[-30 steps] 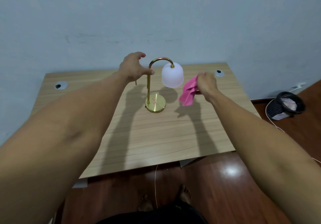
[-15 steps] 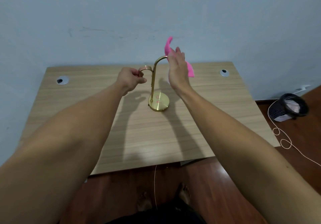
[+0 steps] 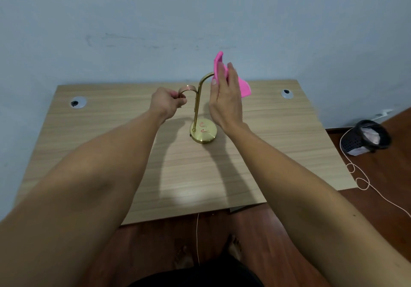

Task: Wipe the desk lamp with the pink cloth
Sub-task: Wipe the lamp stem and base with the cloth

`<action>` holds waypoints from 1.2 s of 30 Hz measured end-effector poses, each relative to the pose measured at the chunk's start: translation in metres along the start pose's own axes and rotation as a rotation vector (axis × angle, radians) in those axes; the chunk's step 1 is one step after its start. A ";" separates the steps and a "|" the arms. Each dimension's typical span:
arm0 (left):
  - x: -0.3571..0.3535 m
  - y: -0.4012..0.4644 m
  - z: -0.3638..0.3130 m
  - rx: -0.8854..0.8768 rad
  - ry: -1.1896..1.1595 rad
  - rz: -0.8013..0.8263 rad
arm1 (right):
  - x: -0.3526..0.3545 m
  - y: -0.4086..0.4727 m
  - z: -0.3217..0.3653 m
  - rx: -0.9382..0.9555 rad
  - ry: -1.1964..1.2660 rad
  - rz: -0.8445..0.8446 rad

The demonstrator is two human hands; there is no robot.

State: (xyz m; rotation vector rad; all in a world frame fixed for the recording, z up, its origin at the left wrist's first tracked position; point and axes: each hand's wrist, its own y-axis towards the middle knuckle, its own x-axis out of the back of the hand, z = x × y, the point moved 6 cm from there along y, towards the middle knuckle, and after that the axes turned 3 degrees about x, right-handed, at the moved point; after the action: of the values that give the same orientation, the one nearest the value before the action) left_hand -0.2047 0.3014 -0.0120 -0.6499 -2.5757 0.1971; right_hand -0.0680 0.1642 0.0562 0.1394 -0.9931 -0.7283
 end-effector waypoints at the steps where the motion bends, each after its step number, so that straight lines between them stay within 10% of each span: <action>1: 0.000 0.000 0.000 -0.004 -0.001 0.000 | -0.006 -0.003 0.004 0.087 -0.084 0.027; 5: 0.001 -0.002 -0.002 -0.018 0.020 0.017 | -0.021 -0.010 0.008 0.398 -0.256 0.023; 13: 0.004 -0.003 -0.002 -0.010 0.057 0.016 | -0.011 -0.009 0.011 -0.117 0.174 -0.142; 20: 0.003 -0.008 -0.004 -0.041 0.097 -0.016 | -0.025 -0.021 0.010 0.396 -0.181 0.024; 26: 0.003 -0.011 -0.008 -0.045 0.156 -0.023 | -0.003 -0.017 -0.001 -0.035 -0.021 -0.134; 32: 0.002 -0.011 -0.007 -0.047 0.185 -0.033 | -0.022 -0.024 0.007 0.331 -0.234 -0.004; 36: 0.002 -0.011 -0.007 -0.040 0.186 -0.032 | -0.014 -0.020 -0.002 0.074 -0.077 -0.077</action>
State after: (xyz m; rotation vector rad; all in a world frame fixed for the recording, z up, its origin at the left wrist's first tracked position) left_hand -0.2072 0.2926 -0.0024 -0.6113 -2.4145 0.0708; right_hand -0.0807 0.1567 0.0364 0.2163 -1.0933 -0.7725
